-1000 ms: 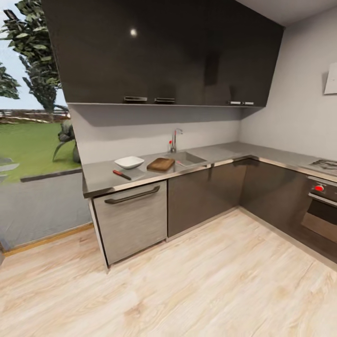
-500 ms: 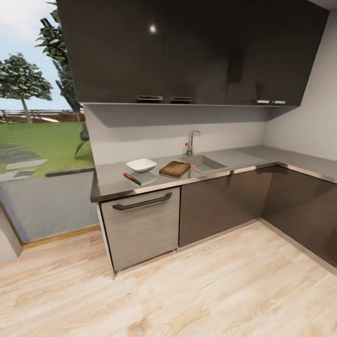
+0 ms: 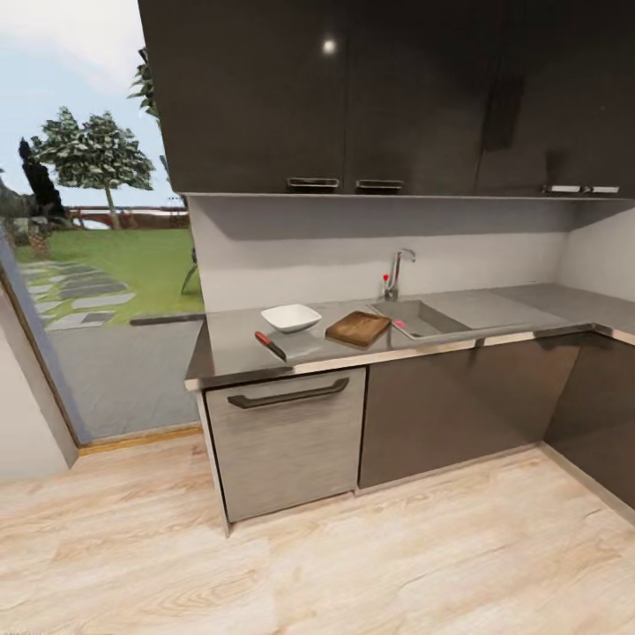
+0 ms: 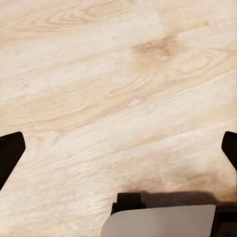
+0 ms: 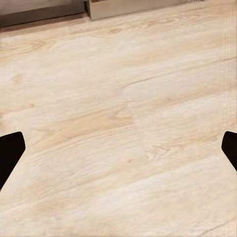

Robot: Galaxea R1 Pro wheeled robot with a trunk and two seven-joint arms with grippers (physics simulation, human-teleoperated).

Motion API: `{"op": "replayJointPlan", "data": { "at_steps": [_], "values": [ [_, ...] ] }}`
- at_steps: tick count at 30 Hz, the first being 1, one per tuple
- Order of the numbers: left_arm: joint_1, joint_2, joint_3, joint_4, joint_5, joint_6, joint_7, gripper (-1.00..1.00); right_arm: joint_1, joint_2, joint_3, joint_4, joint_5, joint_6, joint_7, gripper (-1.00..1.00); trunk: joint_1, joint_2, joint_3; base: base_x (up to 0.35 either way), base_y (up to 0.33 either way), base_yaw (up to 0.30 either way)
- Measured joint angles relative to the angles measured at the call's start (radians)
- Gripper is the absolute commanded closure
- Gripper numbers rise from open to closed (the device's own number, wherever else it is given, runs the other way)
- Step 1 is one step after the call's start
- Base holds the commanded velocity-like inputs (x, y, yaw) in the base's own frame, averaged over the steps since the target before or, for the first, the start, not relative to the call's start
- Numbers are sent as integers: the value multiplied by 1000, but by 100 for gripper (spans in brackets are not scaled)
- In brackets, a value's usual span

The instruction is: In the kitchen, take the Vidalia onion out of the sink, dice it on the chopping board with the paring knife, put the diced onion into the bowl on the countertop, then place both the paring knife and the chopping board into the sink.

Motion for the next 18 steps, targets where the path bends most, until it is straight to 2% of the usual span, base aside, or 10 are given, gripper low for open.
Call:
{"op": "replayJointPlan", "data": {
  "at_steps": [18],
  "values": [
    [0, 0, 0, 0, 0, 0, 0, -100, 0, 0, 0, 0, 0, 0, 0, -100, 0, 0, 0, 218, -219, 270]
  ]
}}
